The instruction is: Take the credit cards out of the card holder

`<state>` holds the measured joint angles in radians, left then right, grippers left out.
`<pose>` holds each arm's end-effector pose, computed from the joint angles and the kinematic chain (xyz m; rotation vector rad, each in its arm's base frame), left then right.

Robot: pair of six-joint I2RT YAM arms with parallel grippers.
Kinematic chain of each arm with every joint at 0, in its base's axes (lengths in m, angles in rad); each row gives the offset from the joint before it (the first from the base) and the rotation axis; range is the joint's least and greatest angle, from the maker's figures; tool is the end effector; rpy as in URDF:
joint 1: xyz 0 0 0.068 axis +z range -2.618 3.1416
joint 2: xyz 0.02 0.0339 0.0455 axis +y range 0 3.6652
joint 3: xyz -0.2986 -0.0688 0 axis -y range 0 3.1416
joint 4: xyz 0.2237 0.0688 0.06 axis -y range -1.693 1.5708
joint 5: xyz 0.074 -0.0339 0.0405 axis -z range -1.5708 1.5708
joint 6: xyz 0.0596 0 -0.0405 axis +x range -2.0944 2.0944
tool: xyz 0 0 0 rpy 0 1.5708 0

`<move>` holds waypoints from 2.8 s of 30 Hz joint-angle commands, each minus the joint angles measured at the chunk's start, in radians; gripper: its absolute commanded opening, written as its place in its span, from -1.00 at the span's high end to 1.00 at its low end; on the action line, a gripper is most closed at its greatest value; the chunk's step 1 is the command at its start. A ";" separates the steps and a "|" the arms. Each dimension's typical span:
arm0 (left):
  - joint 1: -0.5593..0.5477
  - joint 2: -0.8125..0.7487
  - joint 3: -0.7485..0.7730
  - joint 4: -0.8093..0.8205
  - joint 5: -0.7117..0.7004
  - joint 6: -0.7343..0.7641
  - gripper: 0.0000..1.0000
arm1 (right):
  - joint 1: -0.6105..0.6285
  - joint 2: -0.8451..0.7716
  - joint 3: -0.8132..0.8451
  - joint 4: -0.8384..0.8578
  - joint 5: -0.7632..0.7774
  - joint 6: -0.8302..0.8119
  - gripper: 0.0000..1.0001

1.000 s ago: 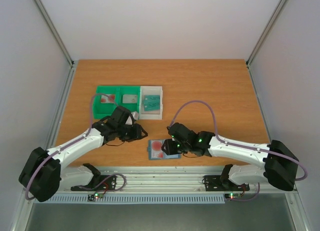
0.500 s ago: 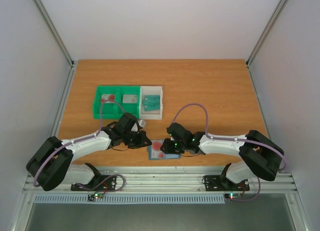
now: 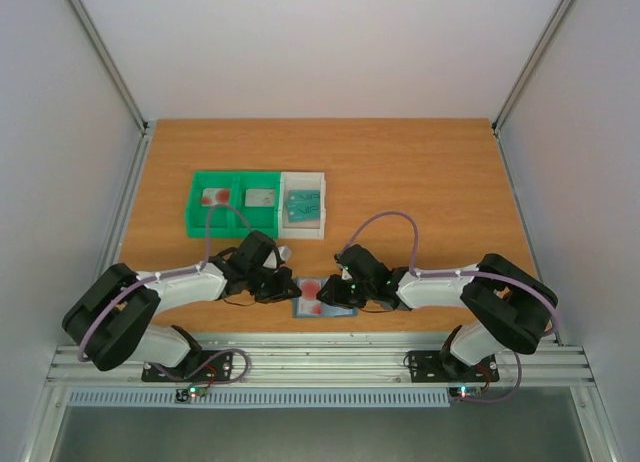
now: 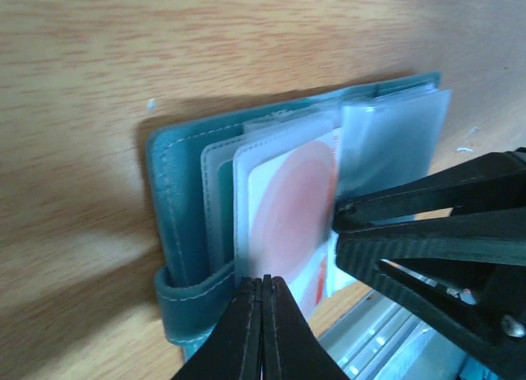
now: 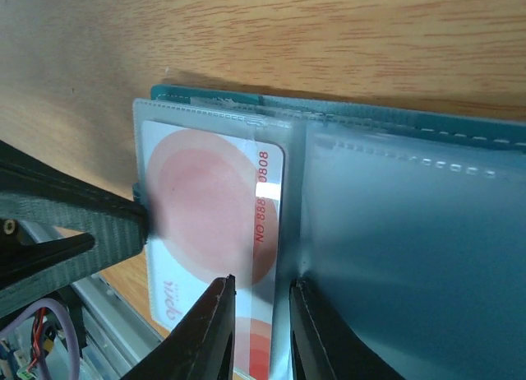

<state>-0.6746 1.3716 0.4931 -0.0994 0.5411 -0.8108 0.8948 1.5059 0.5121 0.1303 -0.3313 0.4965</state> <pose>0.1525 -0.1612 0.1686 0.0467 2.8431 -1.1642 0.1461 0.2131 0.1576 -0.6818 2.5547 0.9631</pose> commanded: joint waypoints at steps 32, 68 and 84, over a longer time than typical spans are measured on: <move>-0.004 0.036 -0.052 0.002 -0.088 0.032 0.97 | -0.045 0.041 -0.126 0.282 -0.065 0.088 0.97; -0.005 -0.095 -0.013 -0.075 -0.110 -0.011 0.57 | -0.142 -0.275 -0.225 0.053 -0.062 0.050 0.98; -0.005 -0.406 -0.062 0.134 0.045 -0.165 -0.14 | -0.142 -0.591 -0.200 -0.040 -0.079 0.115 0.98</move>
<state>-0.6785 1.0069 0.4934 -0.1886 0.5037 -0.8619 0.7570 0.9714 0.2974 0.0372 -0.3996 0.5407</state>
